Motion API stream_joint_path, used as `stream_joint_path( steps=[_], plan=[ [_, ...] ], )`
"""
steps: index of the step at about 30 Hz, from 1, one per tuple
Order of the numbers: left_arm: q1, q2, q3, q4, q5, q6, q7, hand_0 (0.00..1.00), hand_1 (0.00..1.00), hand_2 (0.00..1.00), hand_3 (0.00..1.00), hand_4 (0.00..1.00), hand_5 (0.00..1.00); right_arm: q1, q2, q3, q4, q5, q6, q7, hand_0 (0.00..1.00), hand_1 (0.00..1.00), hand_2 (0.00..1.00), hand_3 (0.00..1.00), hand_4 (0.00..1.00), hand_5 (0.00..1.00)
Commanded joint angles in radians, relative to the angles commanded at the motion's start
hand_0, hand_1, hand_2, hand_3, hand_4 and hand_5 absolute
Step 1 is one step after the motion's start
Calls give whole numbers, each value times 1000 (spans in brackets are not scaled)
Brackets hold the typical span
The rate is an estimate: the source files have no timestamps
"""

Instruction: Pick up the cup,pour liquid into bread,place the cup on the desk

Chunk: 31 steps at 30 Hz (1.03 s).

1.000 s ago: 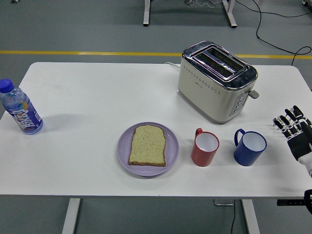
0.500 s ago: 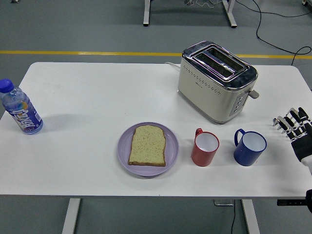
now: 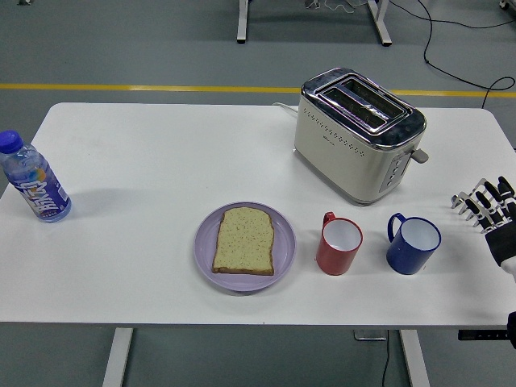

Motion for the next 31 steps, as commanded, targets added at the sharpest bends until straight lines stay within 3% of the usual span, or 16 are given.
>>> stream_joint_path(
  steps=[31],
  plan=[
    [-2, -1, 8, 1, -19, -1, -5, 690, 756, 773, 611, 396, 998, 3, 0, 8, -1, 32, -22, 19, 575, 484, 574, 581, 641, 140]
  ],
)
